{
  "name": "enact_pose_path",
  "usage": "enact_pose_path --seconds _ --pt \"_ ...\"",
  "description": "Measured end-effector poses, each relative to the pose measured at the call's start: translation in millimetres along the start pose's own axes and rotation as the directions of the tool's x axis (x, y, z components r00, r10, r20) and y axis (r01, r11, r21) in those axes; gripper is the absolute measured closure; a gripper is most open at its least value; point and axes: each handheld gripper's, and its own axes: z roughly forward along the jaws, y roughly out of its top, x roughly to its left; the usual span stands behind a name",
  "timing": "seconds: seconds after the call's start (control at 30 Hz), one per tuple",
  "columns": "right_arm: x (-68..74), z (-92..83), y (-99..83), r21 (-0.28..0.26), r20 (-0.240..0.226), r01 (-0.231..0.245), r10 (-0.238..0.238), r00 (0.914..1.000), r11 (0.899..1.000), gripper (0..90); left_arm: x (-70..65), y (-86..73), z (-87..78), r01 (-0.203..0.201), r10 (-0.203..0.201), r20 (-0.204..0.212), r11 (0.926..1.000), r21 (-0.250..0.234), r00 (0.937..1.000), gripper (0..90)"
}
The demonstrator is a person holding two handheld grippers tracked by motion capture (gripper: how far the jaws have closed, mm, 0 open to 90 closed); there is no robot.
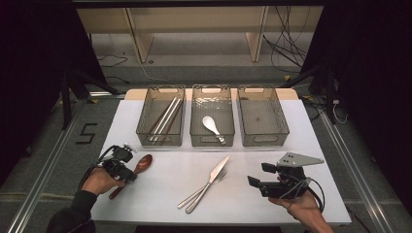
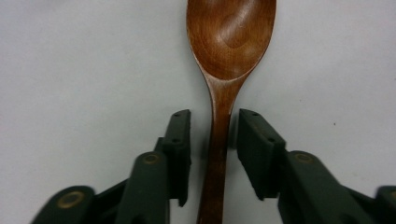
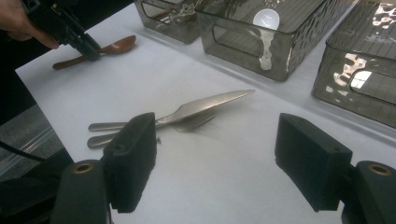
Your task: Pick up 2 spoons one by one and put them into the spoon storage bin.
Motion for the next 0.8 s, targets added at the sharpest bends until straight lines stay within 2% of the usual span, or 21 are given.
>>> enact_pose_path --seconds 0.17,0.23,0.33,0.5,0.63,0.73,0.8 --pt "0.1 0.4 0.1 0.004 0.0 0.0 0.0 1.0 1.0 30.4 -1.9 0.8 0.3 -0.033 0.033 0.001 0.9995 -0.001 0.9995 79.6" --pt "0.2 0.5 0.1 0.004 0.0 0.001 -0.001 1.0 1.0 30.3 -2.6 1.2 0.1 -0.04 0.04 -0.004 0.9992 0.0 0.9992 80.5" --pt "0.1 0.6 0.2 0.005 0.001 0.0 0.0 1.0 1.0 30.4 -0.8 0.4 -0.4 -0.031 0.031 0.011 0.9994 -0.014 0.9995 80.9" --pt "0.4 0.2 0.2 0.004 -0.001 0.0 0.0 1.0 1.0 30.4 -1.8 0.5 -6.8 -0.031 0.033 0.021 0.9978 -0.058 0.9993 81.3" --pt "0.3 -0.1 0.5 0.0 0.0 0.003 -0.003 1.0 1.0 30.4 -4.5 1.7 -9.1 -0.038 0.042 0.051 0.996 -0.08 0.9978 81.3" --pt "0.3 -0.2 0.7 0.001 0.0 0.002 -0.002 1.0 1.0 30.4 -7.1 2.5 -14.9 -0.031 0.04 0.068 0.9917 -0.125 0.9969 81.4" --pt "0.6 -0.3 0.9 -0.001 0.001 0.002 -0.002 1.0 1.0 30.4 -9.8 3.6 -21.6 -0.031 0.046 0.094 0.9874 -0.155 0.9945 81.3"
